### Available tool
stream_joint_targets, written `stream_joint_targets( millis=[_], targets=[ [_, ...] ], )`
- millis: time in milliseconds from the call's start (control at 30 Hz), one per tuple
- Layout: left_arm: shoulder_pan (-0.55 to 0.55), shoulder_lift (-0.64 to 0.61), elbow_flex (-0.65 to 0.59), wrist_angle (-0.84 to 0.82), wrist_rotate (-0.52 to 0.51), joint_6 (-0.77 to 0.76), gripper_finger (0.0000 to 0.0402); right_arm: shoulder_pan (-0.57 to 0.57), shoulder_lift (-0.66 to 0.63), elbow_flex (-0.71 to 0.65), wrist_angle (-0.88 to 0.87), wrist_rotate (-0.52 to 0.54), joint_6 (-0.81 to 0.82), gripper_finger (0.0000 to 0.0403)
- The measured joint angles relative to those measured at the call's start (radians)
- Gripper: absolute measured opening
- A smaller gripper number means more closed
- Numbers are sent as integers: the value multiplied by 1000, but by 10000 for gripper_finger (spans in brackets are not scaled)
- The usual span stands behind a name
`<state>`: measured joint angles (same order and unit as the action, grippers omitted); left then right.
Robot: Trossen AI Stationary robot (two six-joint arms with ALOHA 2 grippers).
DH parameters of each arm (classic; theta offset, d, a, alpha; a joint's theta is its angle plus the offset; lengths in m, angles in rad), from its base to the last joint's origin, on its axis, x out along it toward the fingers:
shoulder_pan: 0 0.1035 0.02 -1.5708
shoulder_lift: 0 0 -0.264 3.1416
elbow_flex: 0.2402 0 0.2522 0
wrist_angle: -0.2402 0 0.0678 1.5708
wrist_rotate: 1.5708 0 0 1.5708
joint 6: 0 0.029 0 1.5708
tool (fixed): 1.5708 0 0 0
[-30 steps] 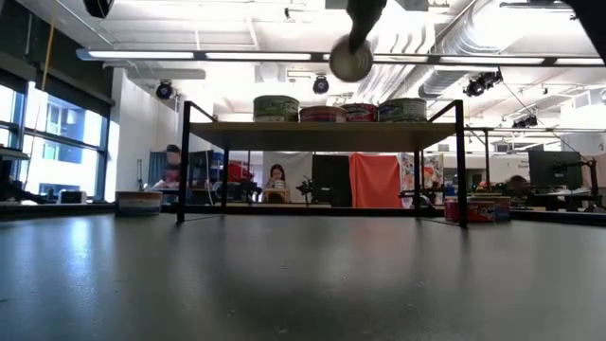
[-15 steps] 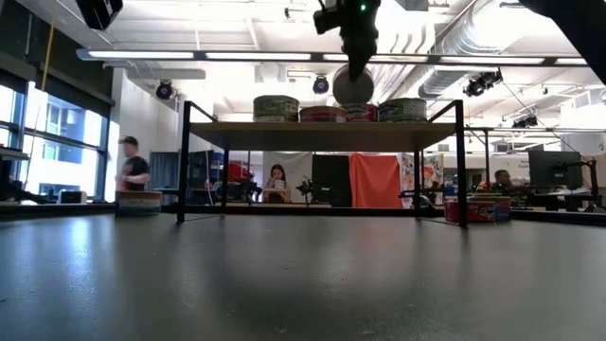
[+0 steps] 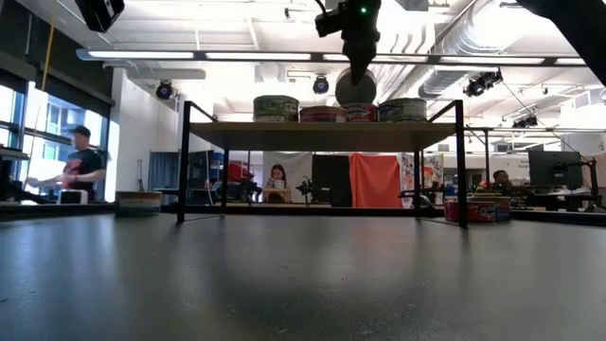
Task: Stack canned seafood by type on shelf
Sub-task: Stack the red tuna can on top of the red tuna can on the shelf
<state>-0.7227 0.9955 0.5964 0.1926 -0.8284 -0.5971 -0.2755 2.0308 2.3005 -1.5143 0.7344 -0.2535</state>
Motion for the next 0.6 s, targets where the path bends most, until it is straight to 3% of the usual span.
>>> stream_joint_targets(
  millis=[600],
  targets=[
    [0, -1, 0, -11, 7, 7, 0, 7, 45, 0, -14, 22, 10, 134]
  ],
)
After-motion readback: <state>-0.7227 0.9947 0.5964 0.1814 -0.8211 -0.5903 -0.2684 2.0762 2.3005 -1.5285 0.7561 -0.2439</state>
